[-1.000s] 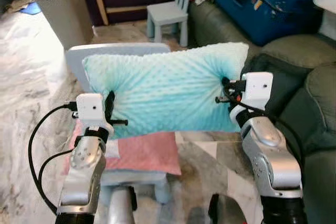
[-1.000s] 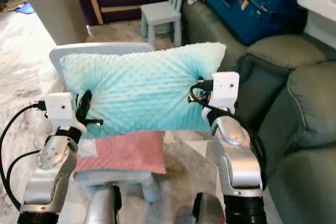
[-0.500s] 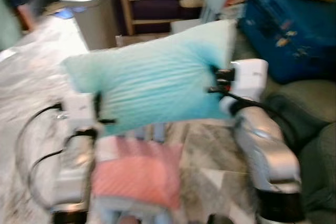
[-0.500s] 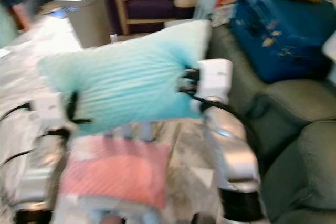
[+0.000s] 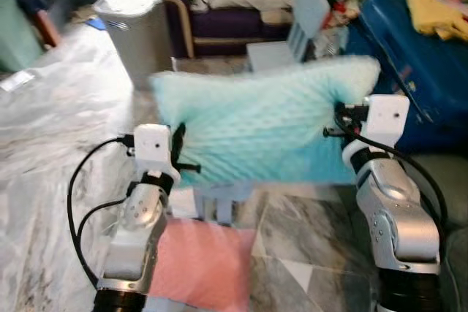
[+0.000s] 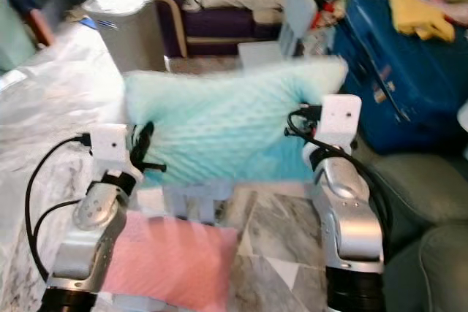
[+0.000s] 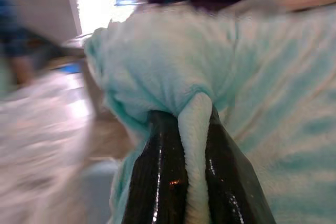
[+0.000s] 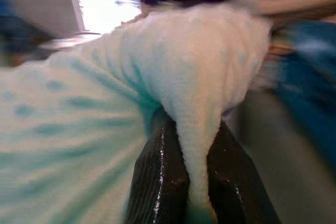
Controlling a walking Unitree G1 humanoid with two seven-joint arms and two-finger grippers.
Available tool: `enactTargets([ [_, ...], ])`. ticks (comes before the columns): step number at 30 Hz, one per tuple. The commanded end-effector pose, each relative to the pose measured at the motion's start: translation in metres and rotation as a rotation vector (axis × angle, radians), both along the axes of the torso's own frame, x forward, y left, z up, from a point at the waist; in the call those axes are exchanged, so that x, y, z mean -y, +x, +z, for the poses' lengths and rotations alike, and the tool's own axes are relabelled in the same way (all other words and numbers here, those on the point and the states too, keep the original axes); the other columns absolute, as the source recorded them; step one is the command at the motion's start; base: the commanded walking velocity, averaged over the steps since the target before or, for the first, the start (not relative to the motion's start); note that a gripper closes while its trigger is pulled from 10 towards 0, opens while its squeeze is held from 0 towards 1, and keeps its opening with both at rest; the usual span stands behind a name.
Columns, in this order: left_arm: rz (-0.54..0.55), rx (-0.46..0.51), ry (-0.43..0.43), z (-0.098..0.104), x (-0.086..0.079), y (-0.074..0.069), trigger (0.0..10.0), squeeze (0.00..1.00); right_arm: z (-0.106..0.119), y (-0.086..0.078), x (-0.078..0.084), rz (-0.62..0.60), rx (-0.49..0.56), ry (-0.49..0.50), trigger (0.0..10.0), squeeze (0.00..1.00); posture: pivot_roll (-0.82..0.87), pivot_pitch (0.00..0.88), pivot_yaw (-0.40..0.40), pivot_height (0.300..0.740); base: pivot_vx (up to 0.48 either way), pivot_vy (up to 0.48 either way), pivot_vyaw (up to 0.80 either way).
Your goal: Move the pillow to the sofa
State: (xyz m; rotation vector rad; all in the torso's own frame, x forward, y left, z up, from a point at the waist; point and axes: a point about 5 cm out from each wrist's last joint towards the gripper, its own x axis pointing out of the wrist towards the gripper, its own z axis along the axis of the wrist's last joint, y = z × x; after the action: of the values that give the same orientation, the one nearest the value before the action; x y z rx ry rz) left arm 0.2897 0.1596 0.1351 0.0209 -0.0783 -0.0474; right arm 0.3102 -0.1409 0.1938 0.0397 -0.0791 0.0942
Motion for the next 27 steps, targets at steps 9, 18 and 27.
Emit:
enactTargets([
  [9,-0.01,0.008,-0.02,0.002,0.003,-0.001,10.0,0.0,0.005,-0.003,0.004,-0.008,0.015,-0.011,10.0,0.0,-0.04,0.0,0.024,0.74,0.0,0.0,0.0],
  [18,-0.018,-0.013,-0.034,-0.001,0.004,-0.002,10.0,0.0,-0.001,-0.005,0.001,0.018,-0.018,-0.007,10.0,0.0,-0.04,0.0,0.024,0.74,0.0,0.0,0.0],
  [27,-0.026,-0.027,-0.055,-0.003,0.005,-0.003,10.0,0.0,-0.005,-0.008,-0.001,0.041,-0.041,0.008,10.0,0.0,-0.04,0.0,0.024,0.74,0.0,0.0,0.0],
])
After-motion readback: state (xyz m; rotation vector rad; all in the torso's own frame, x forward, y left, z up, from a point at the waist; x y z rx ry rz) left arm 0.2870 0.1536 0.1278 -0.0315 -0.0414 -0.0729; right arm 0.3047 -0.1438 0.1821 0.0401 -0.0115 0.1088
